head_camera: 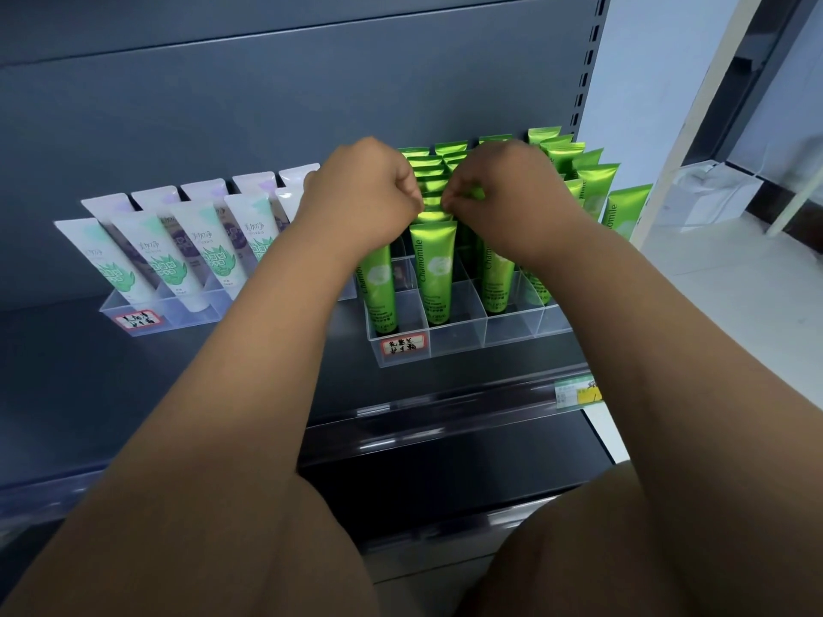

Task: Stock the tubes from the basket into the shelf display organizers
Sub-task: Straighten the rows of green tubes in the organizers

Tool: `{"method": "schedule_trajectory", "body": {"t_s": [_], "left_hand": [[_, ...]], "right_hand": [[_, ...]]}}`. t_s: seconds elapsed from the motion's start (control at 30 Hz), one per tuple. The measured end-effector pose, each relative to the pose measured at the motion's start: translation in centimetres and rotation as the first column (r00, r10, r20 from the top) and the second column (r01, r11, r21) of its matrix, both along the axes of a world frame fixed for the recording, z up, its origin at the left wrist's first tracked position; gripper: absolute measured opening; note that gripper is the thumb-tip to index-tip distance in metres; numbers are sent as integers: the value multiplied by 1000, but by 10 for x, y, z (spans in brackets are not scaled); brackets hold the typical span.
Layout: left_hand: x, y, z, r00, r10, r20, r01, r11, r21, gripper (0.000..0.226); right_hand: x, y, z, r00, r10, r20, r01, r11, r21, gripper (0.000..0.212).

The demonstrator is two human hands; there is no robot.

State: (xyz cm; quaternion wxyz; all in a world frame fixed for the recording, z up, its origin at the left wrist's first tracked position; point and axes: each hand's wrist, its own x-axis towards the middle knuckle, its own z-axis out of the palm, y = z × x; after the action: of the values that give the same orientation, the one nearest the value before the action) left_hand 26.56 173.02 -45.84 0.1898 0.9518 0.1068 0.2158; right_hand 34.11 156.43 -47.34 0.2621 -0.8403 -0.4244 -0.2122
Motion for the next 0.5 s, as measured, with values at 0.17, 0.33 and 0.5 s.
{"method": "schedule_trajectory", "body": {"t_s": [0.17, 0.33, 0.5], "left_hand": [[-2, 1, 0, 1000, 2, 4, -2, 1000, -2, 15], [-4, 2, -2, 1000, 12, 15, -12, 1000, -2, 15], [-4, 1, -3, 999, 11, 34, -11, 1000, 10, 15]], "right_hand": [[2, 4, -1, 1000, 22, 11, -22, 1000, -22, 22], [2, 5, -2, 1000, 26, 8, -26, 999, -27, 17], [5, 5, -3, 999, 34, 13, -34, 999, -23, 16]]}}
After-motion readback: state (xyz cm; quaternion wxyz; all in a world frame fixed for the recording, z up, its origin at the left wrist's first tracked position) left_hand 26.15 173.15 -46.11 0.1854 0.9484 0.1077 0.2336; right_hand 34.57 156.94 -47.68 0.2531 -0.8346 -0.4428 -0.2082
